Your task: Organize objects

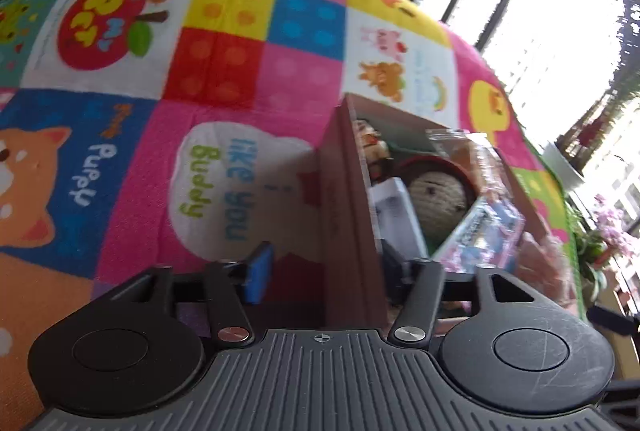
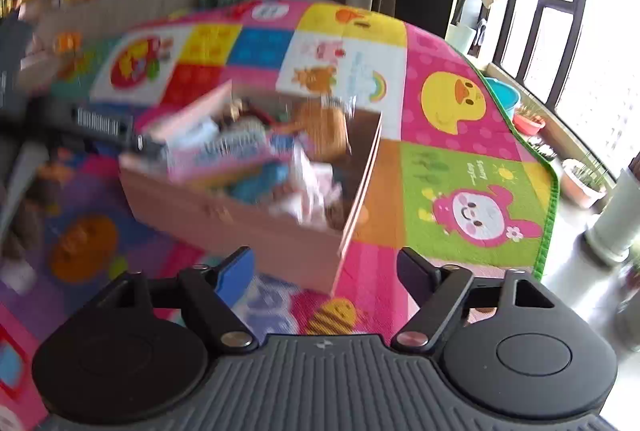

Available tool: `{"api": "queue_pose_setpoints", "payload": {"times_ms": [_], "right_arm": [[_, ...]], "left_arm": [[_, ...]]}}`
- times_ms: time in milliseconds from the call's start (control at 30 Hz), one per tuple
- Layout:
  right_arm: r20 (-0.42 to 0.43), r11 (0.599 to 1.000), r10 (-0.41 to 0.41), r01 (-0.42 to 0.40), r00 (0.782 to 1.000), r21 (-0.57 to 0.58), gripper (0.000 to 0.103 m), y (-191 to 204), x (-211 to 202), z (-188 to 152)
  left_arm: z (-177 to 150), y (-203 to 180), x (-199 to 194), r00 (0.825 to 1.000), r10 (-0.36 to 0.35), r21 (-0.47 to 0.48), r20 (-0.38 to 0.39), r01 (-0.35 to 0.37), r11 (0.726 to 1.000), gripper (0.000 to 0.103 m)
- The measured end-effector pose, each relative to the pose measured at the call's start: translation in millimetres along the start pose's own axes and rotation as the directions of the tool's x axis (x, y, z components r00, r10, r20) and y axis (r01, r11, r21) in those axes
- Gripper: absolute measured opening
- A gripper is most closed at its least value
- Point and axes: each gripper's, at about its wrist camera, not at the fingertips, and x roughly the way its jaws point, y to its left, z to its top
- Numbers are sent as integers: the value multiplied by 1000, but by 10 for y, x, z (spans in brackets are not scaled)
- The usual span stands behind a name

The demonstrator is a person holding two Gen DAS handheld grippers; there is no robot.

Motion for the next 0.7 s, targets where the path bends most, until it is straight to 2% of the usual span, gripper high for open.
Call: {"api": "queue_pose_setpoints", "payload": {"times_ms": [33,67,133,167,233,333,500,700], "right_arm": [[-3,1000,-11,11,1000,-19,70,58,68,-16],[-5,1000,-15,14,1000,-25,69,120,133,-11],[2,1000,-4,4,1000,-21,66,232,242,54],[2,999,35,-35,999,-25,67,296,281,90],[17,998,48,-48,999,-35,72,469,333,165],[41,995,45,-41,998,-93,73,745,469,263],[50,992,51,-45,997,-117,73,967,634,388],[48,991,44,-37,998,-127,73,1034,698,449]], "left_arm": [[2,35,2,1000,19,0,-3,-19,1000,86],[9,74,-7,999,35,5,-3,-35,999,89],[17,146,-69,998,58,26,12,-58,998,90],[25,181,-105,997,68,40,23,-69,997,90],[38,285,-166,994,101,47,52,-103,994,91],[84,541,-205,989,130,-18,73,-129,992,98],[126,848,-198,988,117,-85,97,-108,990,102],[150,923,-163,988,109,-88,113,-100,991,103]]}}
